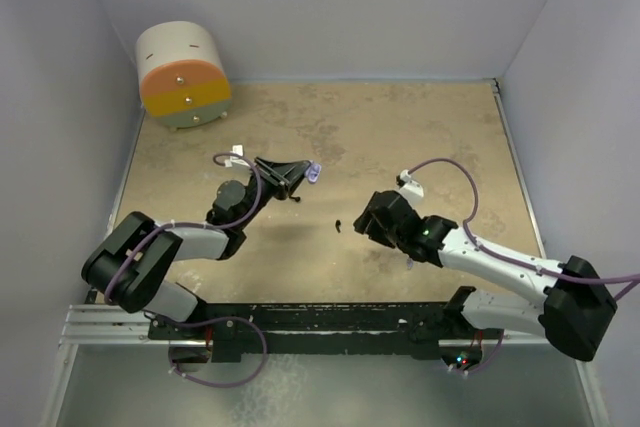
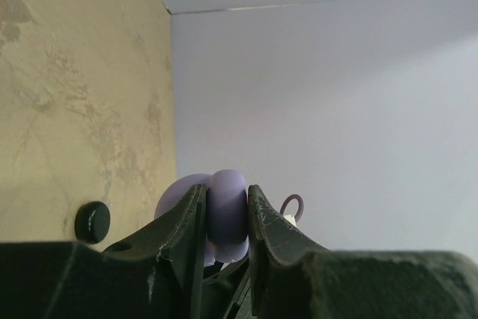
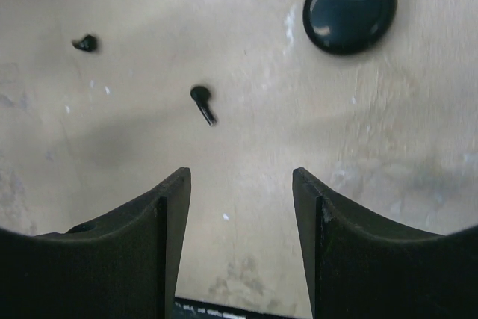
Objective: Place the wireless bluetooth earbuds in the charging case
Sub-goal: Adjust the earbud at the center of the board.
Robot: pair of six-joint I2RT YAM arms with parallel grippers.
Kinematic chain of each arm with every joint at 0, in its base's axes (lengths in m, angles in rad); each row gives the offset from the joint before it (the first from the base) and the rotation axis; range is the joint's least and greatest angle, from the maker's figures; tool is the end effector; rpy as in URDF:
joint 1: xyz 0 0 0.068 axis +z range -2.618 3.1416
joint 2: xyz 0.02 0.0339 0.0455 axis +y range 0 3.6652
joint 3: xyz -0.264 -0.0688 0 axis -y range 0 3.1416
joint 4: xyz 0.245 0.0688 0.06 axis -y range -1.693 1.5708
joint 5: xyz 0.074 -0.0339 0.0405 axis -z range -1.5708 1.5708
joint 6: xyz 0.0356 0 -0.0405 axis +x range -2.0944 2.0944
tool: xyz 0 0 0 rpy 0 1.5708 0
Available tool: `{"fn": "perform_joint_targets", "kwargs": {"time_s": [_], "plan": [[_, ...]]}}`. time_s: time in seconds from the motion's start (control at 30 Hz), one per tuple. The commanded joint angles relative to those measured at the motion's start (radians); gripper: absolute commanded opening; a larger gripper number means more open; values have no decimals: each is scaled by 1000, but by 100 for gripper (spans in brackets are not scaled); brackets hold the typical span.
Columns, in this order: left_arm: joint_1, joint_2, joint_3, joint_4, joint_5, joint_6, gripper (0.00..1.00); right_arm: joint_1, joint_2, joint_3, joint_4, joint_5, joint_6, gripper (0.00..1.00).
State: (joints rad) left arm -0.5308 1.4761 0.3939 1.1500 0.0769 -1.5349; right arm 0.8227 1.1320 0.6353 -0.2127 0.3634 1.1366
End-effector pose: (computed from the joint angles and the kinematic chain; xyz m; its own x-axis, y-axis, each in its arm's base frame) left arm 0.2334 -0.1402 0.1956 -0.5684 -0.8218 -0.0410 0.0789 -0.0048 -0.9969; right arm 0.1679 0.1623 0.2186 -0.6415 0.5553 -0.5292 0.1909 0.7838 0.5909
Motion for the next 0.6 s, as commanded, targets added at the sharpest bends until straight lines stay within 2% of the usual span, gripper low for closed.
{"fn": "perform_joint_targets", "kwargs": {"time_s": [0.0,0.3,0.43,0.57], "plan": [[-38,-46,-15,31,21,5,0,93,-44,68,-240,89,217,59],[-60,-153,-82,-33,44,34,0,159,-42,127,-551,146,400,56],[-68,-199,-100,-76,52,61,0,159,-116,113,-605,124,450,55],[-73,-194,-103,-67,71,66,0,158,-203,113,-588,136,422,55]]}}
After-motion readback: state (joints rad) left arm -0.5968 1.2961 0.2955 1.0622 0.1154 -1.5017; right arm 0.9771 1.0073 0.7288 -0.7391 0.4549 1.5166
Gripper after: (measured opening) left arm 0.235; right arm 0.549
